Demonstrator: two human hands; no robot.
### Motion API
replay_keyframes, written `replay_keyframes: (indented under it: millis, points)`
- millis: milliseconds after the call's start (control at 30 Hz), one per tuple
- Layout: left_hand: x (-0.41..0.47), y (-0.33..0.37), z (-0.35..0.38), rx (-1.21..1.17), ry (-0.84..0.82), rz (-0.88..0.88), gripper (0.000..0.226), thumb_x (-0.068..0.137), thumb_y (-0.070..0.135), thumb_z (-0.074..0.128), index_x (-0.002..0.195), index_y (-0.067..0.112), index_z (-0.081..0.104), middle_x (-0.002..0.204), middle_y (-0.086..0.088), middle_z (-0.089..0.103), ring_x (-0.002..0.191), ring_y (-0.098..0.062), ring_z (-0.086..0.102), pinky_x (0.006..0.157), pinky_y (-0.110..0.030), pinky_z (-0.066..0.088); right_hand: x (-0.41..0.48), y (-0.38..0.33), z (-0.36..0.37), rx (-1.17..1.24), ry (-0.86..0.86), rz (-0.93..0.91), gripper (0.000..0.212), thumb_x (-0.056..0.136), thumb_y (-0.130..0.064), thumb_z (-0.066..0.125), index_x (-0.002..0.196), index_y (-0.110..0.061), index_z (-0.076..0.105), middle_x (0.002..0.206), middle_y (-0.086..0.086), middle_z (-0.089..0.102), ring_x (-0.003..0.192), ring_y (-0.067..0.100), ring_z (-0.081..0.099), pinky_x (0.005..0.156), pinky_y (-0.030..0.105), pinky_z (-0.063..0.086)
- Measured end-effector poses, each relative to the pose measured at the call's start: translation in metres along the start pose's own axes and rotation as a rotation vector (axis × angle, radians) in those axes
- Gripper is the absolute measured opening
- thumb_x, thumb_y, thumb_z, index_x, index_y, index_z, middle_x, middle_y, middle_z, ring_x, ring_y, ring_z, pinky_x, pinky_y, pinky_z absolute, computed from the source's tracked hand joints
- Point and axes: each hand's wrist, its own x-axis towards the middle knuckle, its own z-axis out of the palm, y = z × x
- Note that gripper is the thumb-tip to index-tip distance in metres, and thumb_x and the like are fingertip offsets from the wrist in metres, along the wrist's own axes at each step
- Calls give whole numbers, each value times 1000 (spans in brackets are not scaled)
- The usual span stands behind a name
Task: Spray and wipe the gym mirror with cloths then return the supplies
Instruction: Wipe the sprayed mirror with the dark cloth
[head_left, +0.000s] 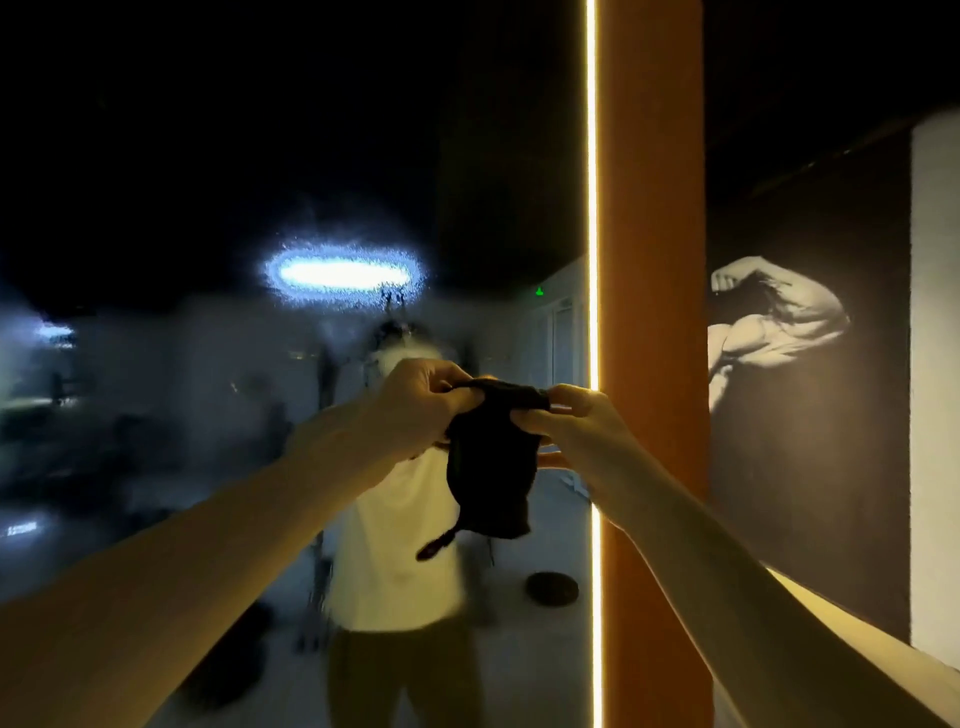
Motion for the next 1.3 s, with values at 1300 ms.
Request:
replay_keyframes:
  millis: [1300]
  points:
    - [155,-27,-96,1099,719,607,24,90,31,67,106,16,59,102,-3,55,97,-24,51,83,-31,29,241,3,23,-1318,601,-790,70,98,-31,32,156,9,29,164,30,24,154,43,23,127,51,23]
